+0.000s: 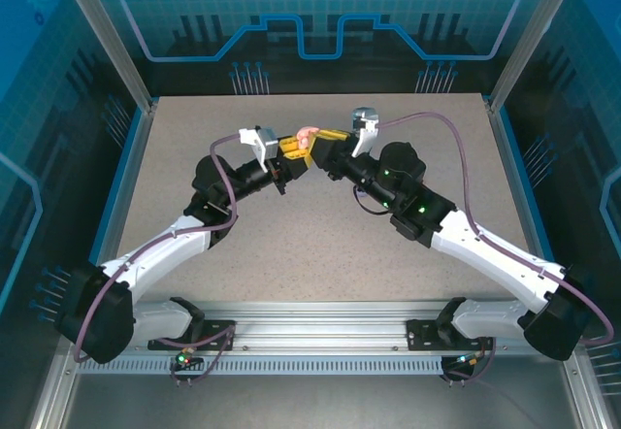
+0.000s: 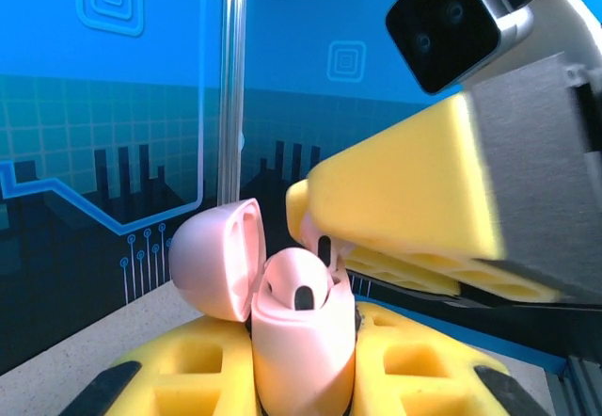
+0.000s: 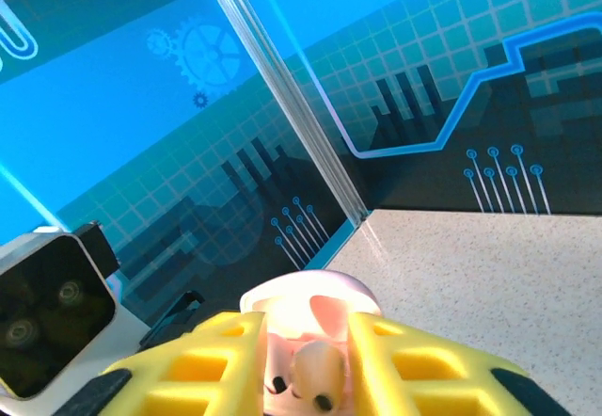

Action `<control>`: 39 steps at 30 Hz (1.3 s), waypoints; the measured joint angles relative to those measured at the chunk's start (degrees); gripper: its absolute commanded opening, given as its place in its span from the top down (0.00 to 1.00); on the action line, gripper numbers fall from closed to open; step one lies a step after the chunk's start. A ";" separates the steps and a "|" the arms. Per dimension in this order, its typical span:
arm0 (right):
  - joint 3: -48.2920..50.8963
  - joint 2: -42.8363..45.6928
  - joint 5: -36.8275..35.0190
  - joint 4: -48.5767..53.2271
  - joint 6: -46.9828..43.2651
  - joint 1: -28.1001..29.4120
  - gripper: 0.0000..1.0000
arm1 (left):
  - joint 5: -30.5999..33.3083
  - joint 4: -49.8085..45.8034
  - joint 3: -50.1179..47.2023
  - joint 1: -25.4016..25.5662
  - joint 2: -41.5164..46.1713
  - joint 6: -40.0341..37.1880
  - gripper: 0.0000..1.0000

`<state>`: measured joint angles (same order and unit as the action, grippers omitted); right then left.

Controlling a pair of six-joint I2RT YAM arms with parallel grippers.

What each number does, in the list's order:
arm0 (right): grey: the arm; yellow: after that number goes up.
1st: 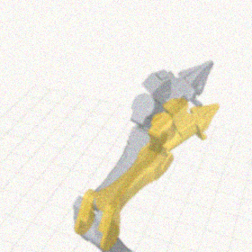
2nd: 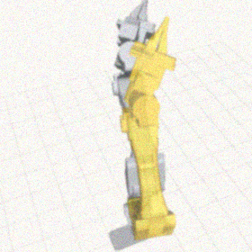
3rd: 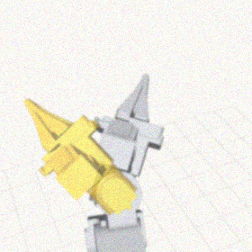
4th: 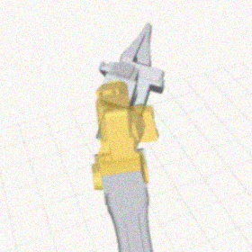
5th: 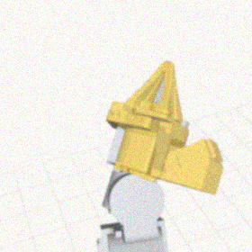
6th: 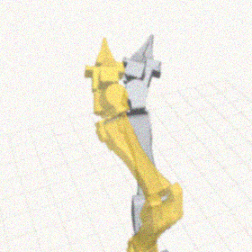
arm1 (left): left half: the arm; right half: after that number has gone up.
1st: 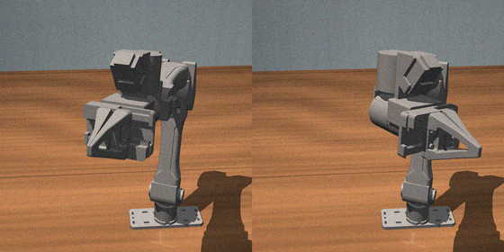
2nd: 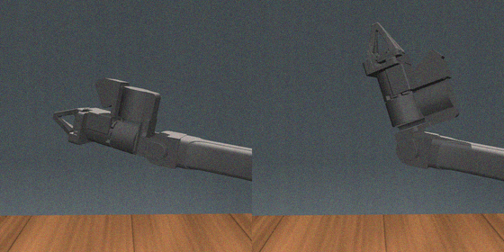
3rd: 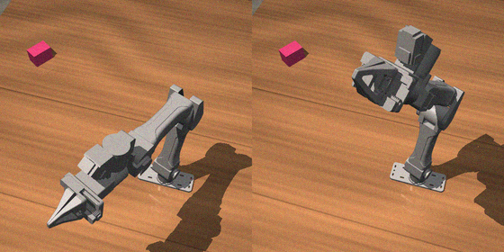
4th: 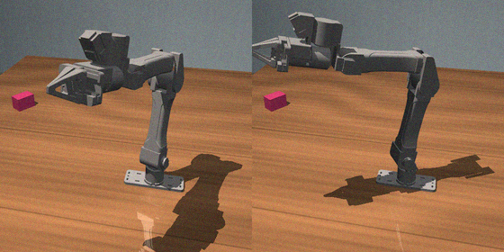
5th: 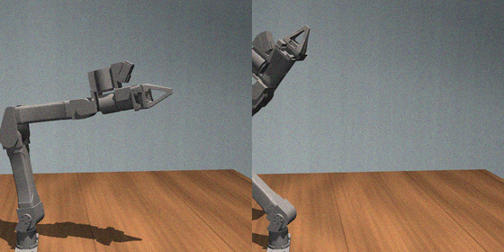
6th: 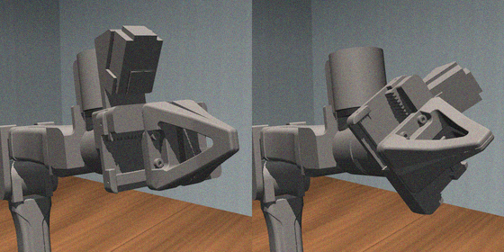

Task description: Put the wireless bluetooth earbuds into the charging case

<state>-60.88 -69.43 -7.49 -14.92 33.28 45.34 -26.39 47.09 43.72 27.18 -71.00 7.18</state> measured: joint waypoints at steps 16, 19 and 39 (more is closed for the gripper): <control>-15.13 1.57 3.34 20.22 3.89 -11.21 0.20 | -0.02 2.45 -0.61 0.00 -2.47 0.44 1.00; -26.10 -4.07 5.70 29.55 3.72 -14.49 0.24 | -0.15 1.38 -0.85 0.00 -3.45 0.39 1.00; -53.22 -36.46 19.02 66.14 -4.59 -15.21 0.81 | -3.43 -5.90 -0.81 0.81 -7.28 -1.57 1.00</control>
<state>-114.10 -105.89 11.53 51.22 28.69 30.13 -29.82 41.19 42.92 27.99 -78.28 5.61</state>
